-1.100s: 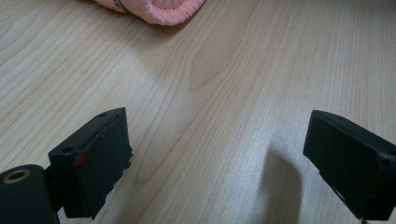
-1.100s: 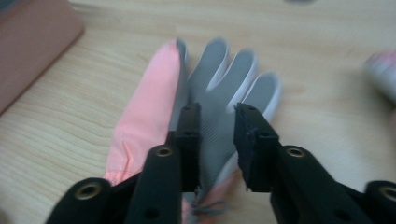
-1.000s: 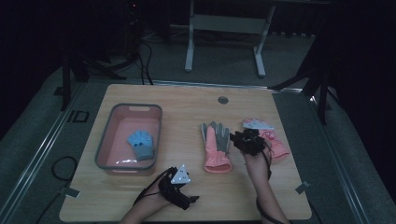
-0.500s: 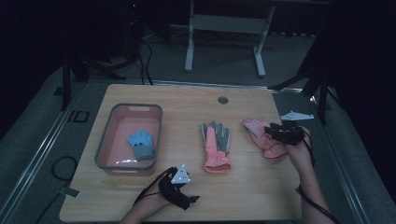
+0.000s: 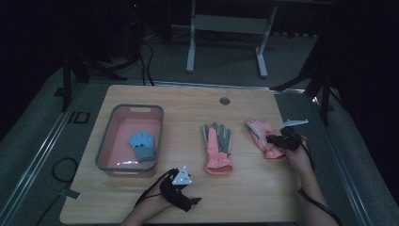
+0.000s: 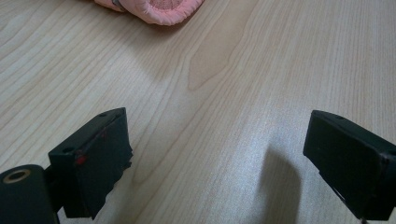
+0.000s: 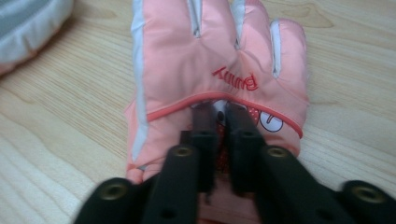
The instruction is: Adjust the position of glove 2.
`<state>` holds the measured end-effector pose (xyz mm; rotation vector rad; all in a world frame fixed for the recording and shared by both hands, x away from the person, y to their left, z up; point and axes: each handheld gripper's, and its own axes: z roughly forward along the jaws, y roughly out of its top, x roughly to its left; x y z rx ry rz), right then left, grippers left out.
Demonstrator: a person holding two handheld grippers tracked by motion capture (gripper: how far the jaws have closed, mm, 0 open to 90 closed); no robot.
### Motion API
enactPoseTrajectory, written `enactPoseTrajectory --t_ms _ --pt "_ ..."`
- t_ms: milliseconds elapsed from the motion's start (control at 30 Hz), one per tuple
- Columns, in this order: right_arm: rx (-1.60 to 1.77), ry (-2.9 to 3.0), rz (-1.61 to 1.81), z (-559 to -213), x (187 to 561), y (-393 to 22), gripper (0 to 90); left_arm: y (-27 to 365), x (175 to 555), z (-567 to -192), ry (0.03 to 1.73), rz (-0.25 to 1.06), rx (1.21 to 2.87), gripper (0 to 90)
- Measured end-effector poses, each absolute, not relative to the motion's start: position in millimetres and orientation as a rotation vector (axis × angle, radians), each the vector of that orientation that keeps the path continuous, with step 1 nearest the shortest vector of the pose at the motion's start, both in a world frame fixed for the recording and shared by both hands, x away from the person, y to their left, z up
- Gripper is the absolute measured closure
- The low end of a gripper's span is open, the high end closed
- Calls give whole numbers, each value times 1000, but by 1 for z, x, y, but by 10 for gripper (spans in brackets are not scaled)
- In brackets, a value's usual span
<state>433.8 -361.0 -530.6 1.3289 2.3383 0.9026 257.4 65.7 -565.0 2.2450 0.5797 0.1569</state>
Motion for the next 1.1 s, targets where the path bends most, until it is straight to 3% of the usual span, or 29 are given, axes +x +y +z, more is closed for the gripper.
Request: enactPoseTrajectory --t_ms 200,700,1100 --pt "1382 2261 865 -529 426 -353 897 66 258 -565 585 156 2245 76" --pt "1647 1913 1013 -463 370 -321 900 66 256 -565 571 164 2245 76" --pt "1660 1959 941 -490 351 -304 899 66 258 -565 579 155 2238 76"
